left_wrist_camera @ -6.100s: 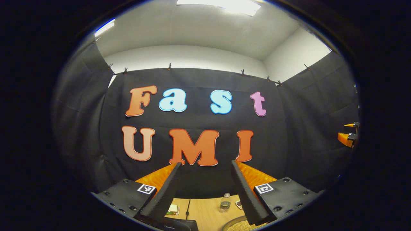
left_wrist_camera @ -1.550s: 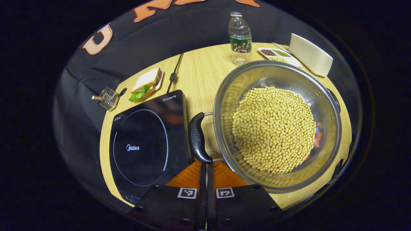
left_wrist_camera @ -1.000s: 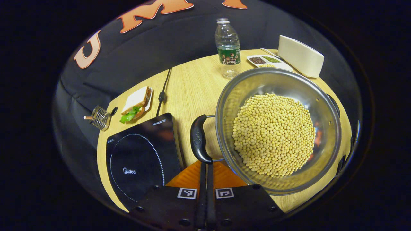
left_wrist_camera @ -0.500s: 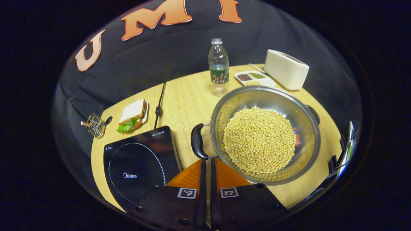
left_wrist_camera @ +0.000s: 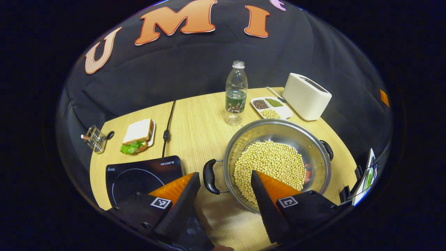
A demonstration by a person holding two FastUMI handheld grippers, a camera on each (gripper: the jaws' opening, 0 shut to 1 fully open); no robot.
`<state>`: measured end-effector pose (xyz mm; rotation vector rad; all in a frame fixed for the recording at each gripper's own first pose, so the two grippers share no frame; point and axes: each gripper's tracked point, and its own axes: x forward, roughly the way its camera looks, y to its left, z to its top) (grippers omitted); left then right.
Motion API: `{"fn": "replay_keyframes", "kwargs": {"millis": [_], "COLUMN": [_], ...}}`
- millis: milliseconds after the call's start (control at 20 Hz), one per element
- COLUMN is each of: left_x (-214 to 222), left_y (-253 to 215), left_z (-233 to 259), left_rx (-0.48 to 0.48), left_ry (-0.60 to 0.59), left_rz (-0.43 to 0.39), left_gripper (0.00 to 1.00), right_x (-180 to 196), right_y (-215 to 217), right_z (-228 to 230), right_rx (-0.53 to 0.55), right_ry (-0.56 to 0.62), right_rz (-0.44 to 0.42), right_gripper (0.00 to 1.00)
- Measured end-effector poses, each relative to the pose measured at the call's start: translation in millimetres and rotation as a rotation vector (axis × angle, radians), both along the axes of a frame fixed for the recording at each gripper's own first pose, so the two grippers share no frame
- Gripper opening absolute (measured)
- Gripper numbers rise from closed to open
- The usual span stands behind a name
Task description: First push the handle of the pot to place it horizontally, then grasp the pot with both hands and set it on the induction cooktop.
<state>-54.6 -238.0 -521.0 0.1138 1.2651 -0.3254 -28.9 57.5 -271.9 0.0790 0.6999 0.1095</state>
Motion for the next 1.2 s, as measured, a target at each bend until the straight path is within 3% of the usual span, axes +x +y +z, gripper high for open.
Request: {"fn": "replay_keyframes", "kwargs": {"millis": [300,600,1000,1200], "left_x": [-7,-1,-12,-13], "left_y": [3,-4,-4,0], "left_z": [-36,-48,-79,-88], "left_rx": [0.006,-0.011,-0.007,0.030], "left_ry": [0.089,0.098,0.150,0.148], "left_rz": [0.031,0.002,0.045,0.049], "left_gripper": [0.98,0.98,0.97,0.79], "right_x": [-6,-8,-40,-45], "right_y": [42,85,89,80], "right_z": [-50,-116,-196,-217], "right_rx": [0.028,0.044,-0.001,-0.018], "right_ry": [0.115,0.275,0.498,0.552], "right_rz": [0.047,0.099,0.083,0.071], "right_gripper": [0.96,0.96,0.94,0.94]}}
